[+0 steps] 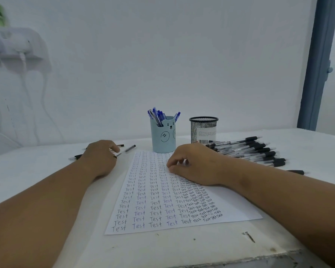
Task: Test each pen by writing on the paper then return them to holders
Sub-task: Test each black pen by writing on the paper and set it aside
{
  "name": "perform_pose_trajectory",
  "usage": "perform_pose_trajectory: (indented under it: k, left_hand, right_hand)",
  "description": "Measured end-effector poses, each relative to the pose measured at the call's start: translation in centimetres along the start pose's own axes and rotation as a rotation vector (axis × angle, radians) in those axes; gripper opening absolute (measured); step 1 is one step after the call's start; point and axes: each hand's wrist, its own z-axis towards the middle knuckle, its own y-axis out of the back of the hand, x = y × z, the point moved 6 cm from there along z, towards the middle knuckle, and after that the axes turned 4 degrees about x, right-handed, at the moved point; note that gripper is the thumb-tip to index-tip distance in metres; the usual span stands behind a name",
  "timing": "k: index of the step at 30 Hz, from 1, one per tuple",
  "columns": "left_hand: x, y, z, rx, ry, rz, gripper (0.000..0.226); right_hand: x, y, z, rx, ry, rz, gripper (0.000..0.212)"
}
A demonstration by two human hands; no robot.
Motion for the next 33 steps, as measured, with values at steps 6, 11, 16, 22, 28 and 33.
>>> perform_pose_trajectory:
  k: [6,11,16,22,28,33]
  left_hand:
    - [-1.0,0.1,-0.3,-0.092,0.031,-0.376,0.038]
    - [-4.2,0.8,-1.5,-0.088,-0.173,-0.455,0.044]
    - [-8.4,0.1,-3.7,0.035,-0.391,-0.458,0.044]
    - [-10.5,-1.9,-5.1,0.180,-0.486,-0.426,0.033]
    - [-10.6,-2.2,-5.3,0.206,-0.456,-0.408,0.008]
    - [-11.1,-2.4,-5.8,0.275,-0.445,-0.436,0.009]
  right_hand:
    - [-0.1,0.2,-0.2,-0.022,-0.018,0.015,0.024]
    - [-0.4,1.4,-0.6,-0.186,-0.054,0.130,0.026]
    - [-0.9,2.6,-0.4,-0.463,-0.071,0.458,0.032]
    - [-1.4,3.7,-0.8,-0.609,-0.110,0.619,0.012]
    - [-1.9,3.5,-0.5,-0.630,-0.185,1.031,0.015]
    - [-2.4,3.5,-0.8,-0.709,-0.208,1.088,0.015]
